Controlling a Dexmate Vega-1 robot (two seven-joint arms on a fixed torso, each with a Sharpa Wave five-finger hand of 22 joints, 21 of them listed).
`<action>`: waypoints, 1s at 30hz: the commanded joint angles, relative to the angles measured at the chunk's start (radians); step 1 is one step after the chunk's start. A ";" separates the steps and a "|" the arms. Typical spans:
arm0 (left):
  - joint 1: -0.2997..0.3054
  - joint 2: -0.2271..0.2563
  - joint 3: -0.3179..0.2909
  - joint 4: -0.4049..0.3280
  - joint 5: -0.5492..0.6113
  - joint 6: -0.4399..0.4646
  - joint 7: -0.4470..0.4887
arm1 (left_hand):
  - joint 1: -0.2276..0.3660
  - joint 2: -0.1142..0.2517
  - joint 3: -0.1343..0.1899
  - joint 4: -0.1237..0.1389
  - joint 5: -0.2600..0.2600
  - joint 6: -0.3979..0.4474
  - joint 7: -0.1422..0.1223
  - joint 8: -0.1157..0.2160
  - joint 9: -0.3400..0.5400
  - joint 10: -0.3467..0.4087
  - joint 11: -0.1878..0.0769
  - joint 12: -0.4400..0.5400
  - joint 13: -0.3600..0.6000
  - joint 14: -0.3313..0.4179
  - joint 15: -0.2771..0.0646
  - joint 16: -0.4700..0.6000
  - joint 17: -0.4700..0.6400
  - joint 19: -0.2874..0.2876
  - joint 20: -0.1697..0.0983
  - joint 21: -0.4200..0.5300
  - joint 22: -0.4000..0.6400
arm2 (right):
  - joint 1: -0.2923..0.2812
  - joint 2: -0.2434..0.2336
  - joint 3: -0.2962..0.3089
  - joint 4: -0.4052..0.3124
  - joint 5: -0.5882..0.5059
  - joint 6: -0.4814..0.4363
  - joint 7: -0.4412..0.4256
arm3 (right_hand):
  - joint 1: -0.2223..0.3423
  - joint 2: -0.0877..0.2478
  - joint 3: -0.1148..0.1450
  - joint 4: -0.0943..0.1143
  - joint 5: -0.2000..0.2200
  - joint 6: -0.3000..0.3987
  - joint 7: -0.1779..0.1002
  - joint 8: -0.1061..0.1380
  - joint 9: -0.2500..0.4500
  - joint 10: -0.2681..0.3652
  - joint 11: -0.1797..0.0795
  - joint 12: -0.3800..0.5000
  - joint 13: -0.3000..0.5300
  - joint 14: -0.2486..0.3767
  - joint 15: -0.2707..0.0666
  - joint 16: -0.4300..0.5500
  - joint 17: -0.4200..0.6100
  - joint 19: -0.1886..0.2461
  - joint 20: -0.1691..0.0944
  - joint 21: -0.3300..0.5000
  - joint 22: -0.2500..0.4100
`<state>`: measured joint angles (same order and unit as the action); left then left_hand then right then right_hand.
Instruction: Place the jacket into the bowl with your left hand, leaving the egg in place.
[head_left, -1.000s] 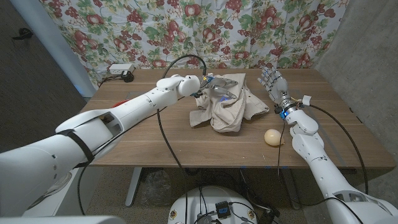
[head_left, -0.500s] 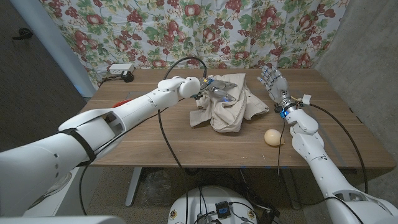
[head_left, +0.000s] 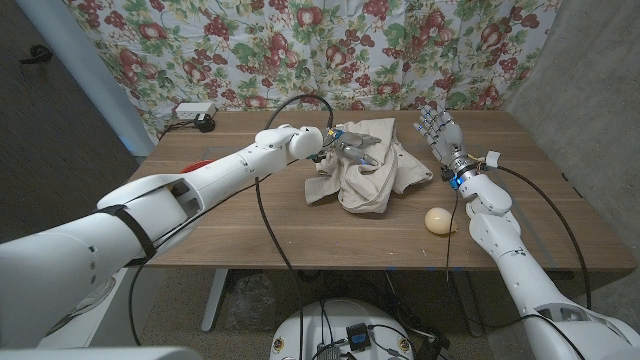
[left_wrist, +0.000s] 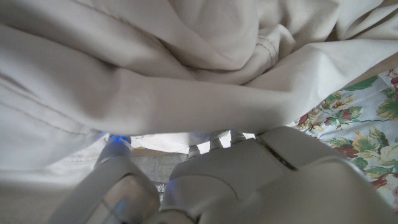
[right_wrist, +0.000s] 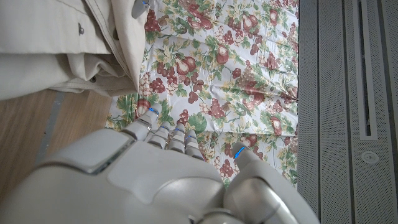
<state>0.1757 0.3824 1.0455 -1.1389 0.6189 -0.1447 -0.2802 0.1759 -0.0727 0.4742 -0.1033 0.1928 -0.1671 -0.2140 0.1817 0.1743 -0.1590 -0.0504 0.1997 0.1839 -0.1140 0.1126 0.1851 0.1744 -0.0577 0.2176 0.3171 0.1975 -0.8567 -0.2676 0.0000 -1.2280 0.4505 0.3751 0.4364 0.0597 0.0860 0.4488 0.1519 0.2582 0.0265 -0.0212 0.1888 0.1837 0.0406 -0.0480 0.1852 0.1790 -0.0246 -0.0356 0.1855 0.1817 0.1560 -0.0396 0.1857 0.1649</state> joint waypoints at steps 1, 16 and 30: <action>0.015 0.015 0.013 -0.040 0.019 0.028 -0.022 | 0.013 0.001 -0.003 -0.003 0.004 -0.020 -0.004 -0.003 0.005 -0.014 0.001 -0.001 0.005 -0.005 0.008 -0.001 0.004 0.003 0.002 -0.001 0.005 | -0.016 0.000 0.002 -0.025 0.003 -0.003 -0.005 | -0.006 0.062 0.009 0.003 -0.004 0.008 0.000 0.004 0.002 0.007 -0.003 0.003 0.003 0.007 -0.022 0.005 0.002 0.008 -0.072 0.007 0.004; 0.026 0.028 0.041 -0.100 0.101 0.080 -0.033 | 0.057 0.005 0.002 -0.027 0.010 -0.041 -0.004 0.003 0.005 -0.014 -0.002 0.002 0.005 0.023 0.019 0.009 0.003 0.046 0.001 0.010 0.010 | -0.041 -0.004 0.009 -0.063 0.004 -0.007 -0.010 | -0.006 0.061 0.010 0.002 -0.004 0.008 0.001 0.004 0.002 0.007 -0.002 0.002 0.003 0.009 -0.021 0.005 0.002 0.009 -0.072 0.007 0.004; 0.062 0.041 0.060 -0.149 0.242 0.151 0.092 | 0.628 0.106 0.066 -0.078 -0.017 0.123 0.005 0.060 0.010 0.165 -0.004 0.034 0.007 0.396 -0.135 0.046 0.011 0.484 -0.004 0.193 0.035 | -0.048 -0.003 0.013 -0.072 0.005 -0.008 -0.011 | -0.005 0.061 0.011 0.002 -0.004 0.009 0.001 0.004 0.002 0.010 -0.001 0.003 0.003 0.010 -0.020 0.005 0.001 0.010 -0.071 0.007 0.004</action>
<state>0.2110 0.4126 1.0917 -1.2541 0.7638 -0.0429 -0.2776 0.6673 0.0004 0.5316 -0.1820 0.1801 -0.1165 -0.2117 0.2261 0.1817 -0.0530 -0.0523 0.2213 0.1890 0.1647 0.0424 0.2116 0.1751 0.3409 0.2182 0.4624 0.2192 -0.8987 -0.2704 0.0096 -1.2916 0.4549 0.3680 0.4262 0.0597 0.0860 0.4528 0.1561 0.2582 0.0264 -0.0212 0.1888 0.1836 0.0405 -0.0480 0.1852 0.1790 -0.0193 -0.0302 0.1855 0.1817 0.1560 -0.0395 0.1857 0.1649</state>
